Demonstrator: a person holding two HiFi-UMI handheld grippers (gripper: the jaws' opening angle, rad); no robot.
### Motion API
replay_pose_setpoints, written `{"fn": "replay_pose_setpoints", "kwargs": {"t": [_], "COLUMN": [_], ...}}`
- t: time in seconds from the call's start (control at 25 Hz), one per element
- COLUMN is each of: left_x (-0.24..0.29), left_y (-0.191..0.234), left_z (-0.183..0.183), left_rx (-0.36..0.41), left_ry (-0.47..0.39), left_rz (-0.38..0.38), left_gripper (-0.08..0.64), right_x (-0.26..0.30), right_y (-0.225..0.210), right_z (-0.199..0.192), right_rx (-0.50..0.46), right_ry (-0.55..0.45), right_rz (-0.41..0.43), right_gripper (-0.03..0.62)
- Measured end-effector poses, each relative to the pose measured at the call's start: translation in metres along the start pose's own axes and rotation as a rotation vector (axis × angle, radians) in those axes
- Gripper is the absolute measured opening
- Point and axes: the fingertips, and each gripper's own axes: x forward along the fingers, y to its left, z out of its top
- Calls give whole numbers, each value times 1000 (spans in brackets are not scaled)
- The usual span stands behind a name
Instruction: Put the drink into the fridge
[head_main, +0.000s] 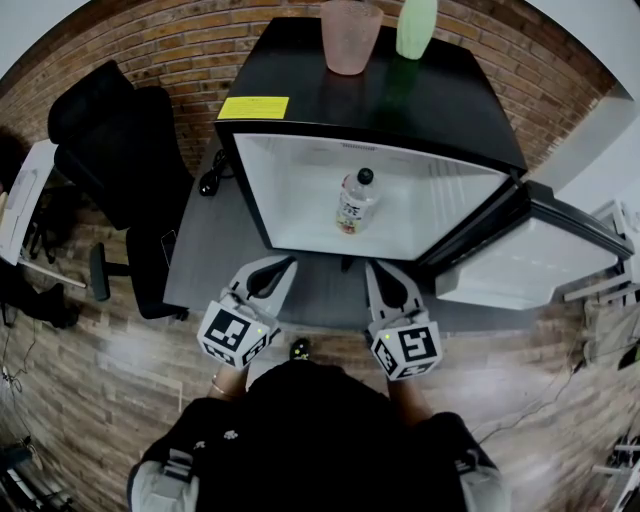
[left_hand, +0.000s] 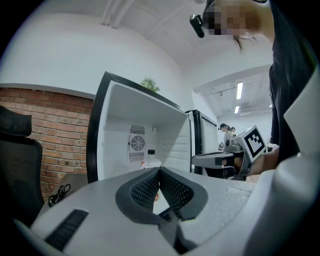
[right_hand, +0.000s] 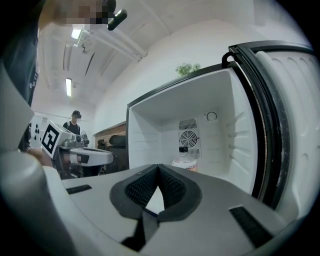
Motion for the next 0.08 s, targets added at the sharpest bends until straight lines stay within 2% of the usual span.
{"fn": "replay_pose_setpoints", "kwargs": {"t": [0.08], "left_x": [0], "left_y": [0], "left_z": [0], "left_rx": [3], "left_ry": [-5], "left_rz": [0], "left_gripper": [3], "right_x": [-1], "right_y": [0], "right_z": [0], "right_rx": [0], "right_ry": [0], "right_rz": [-1], "right_gripper": [-2]}}
